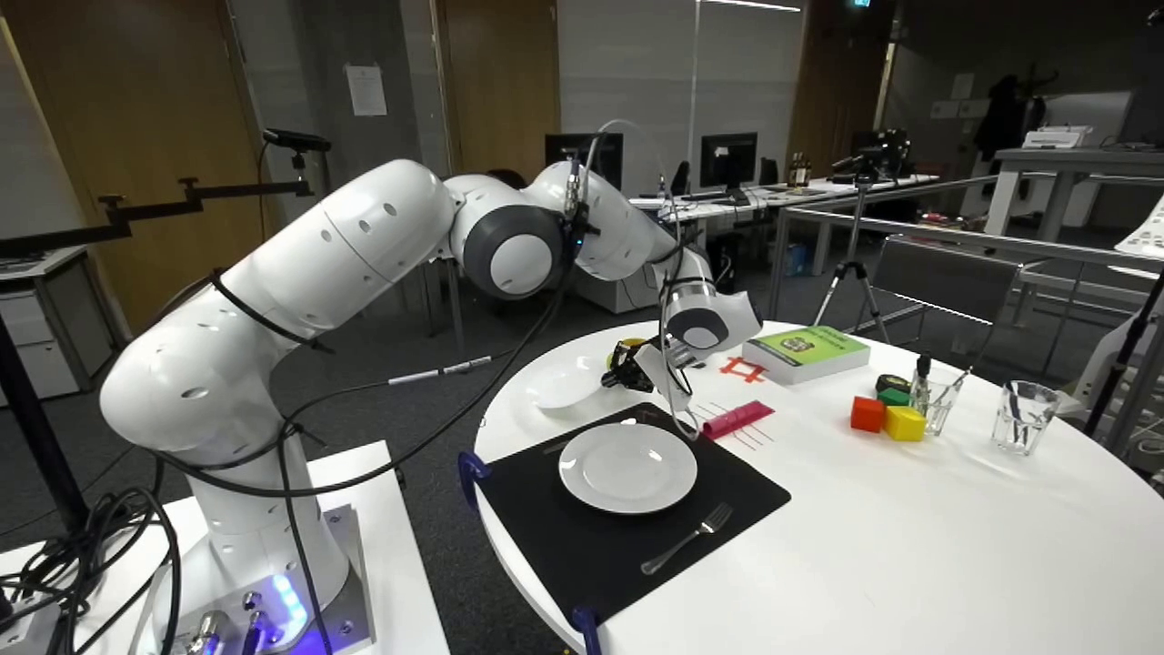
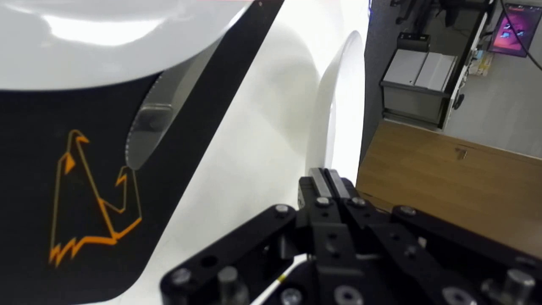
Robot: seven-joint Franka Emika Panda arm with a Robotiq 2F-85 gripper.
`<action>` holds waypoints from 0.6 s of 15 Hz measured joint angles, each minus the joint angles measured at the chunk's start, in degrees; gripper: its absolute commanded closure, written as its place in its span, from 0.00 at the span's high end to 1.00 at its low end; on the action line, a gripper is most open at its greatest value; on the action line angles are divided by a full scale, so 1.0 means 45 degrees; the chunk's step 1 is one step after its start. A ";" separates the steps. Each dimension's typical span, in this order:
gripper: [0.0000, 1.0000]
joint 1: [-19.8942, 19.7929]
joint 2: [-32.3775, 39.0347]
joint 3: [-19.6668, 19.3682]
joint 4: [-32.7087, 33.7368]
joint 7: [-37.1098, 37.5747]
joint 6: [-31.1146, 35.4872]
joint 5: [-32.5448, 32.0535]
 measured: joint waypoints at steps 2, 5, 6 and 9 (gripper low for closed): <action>0.01 -0.0096 -0.0190 0.0000 -0.0015 0.0381 0.0000 0.0227; 0.01 -0.0192 -0.0797 -0.0001 -0.0397 0.0877 0.0009 0.0560; 0.01 -0.0217 -0.1106 -0.0004 -0.0661 0.1022 0.0037 0.0620; 0.01 -0.0222 -0.2293 -0.0130 -0.1789 0.1508 0.0184 0.0758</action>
